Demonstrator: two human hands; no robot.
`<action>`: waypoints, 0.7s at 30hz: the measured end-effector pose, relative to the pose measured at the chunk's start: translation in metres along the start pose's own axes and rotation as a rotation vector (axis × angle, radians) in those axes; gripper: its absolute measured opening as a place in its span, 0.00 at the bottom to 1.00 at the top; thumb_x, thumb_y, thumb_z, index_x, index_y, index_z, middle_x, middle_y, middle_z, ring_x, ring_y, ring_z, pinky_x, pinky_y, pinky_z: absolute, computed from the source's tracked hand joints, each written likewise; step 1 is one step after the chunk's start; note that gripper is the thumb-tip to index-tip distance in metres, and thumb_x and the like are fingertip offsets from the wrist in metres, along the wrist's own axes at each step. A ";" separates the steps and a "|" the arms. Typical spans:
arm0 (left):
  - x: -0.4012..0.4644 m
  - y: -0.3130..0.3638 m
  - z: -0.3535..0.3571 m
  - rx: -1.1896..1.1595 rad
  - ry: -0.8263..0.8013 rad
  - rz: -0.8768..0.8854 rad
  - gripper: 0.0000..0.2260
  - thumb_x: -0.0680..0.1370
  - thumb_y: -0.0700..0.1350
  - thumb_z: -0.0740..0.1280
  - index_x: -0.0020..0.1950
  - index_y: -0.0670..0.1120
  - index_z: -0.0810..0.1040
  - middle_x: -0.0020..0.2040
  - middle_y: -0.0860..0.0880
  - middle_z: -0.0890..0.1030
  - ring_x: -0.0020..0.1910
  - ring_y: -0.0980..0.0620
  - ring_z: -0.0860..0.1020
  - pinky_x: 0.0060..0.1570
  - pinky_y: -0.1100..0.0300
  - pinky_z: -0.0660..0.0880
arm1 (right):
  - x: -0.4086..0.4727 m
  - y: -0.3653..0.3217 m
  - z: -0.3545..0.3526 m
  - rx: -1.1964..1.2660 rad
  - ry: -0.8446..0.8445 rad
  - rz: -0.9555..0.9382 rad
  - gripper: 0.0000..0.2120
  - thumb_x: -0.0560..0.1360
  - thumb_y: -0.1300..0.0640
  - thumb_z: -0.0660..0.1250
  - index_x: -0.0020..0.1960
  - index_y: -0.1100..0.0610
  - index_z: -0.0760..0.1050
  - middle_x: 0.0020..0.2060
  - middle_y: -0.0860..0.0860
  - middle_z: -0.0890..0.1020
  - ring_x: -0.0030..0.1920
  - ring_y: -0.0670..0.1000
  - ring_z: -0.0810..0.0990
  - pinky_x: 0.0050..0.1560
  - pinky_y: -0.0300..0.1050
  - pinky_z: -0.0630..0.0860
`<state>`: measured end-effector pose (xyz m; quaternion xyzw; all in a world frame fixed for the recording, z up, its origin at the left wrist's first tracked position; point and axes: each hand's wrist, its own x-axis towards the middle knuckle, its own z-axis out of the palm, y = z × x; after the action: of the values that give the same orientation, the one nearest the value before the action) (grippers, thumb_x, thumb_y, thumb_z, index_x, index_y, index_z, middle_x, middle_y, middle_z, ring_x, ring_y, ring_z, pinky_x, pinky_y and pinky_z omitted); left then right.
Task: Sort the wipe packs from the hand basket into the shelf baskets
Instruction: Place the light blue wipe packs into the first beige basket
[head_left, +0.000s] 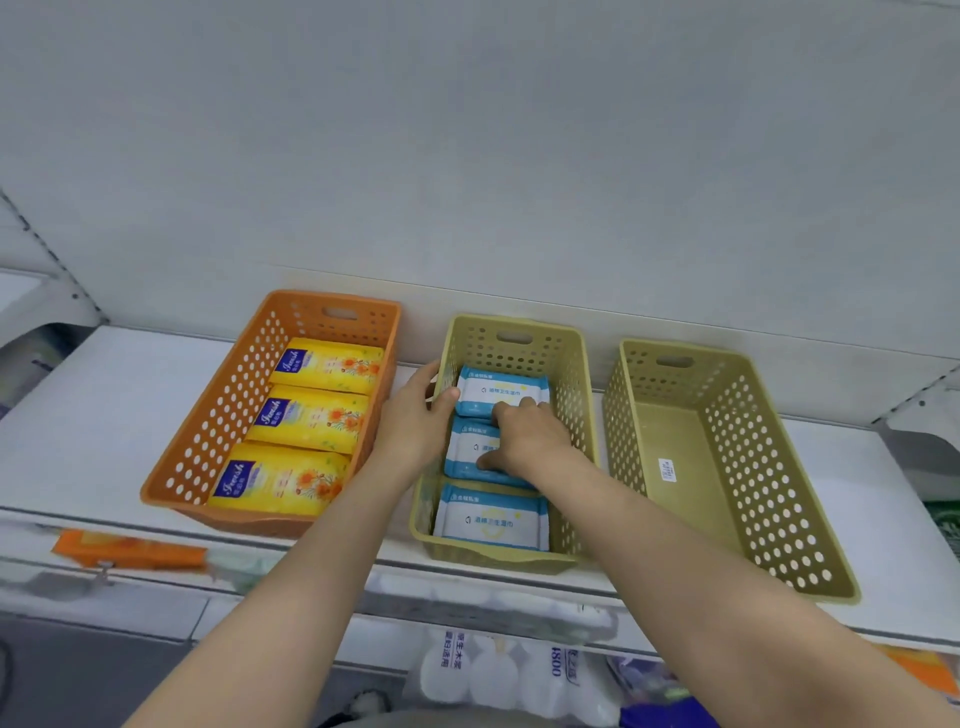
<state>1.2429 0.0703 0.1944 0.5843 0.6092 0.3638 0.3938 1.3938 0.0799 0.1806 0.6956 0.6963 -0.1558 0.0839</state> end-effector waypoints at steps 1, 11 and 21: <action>-0.001 0.003 -0.002 0.033 -0.003 -0.002 0.17 0.82 0.48 0.63 0.71 0.53 0.70 0.61 0.51 0.80 0.47 0.62 0.77 0.39 0.68 0.71 | 0.001 0.000 -0.004 -0.011 -0.009 -0.008 0.33 0.70 0.37 0.72 0.69 0.52 0.69 0.63 0.55 0.73 0.64 0.57 0.71 0.58 0.50 0.72; -0.022 0.039 -0.104 0.433 0.181 0.167 0.22 0.78 0.46 0.69 0.71 0.44 0.71 0.67 0.44 0.76 0.66 0.44 0.73 0.64 0.54 0.69 | -0.007 -0.049 -0.118 0.028 0.208 -0.296 0.23 0.76 0.45 0.68 0.68 0.52 0.73 0.65 0.56 0.76 0.65 0.57 0.74 0.59 0.48 0.71; -0.117 -0.021 -0.311 0.704 0.548 0.229 0.22 0.78 0.48 0.68 0.71 0.46 0.71 0.65 0.43 0.76 0.65 0.40 0.70 0.66 0.49 0.66 | -0.100 -0.225 -0.125 0.124 0.604 -0.655 0.24 0.76 0.48 0.68 0.70 0.50 0.71 0.70 0.51 0.71 0.72 0.53 0.64 0.67 0.50 0.68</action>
<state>0.9533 -0.0422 0.3140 0.6283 0.7090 0.3169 -0.0467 1.1847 0.0308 0.3540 0.4564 0.8624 -0.0057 -0.2189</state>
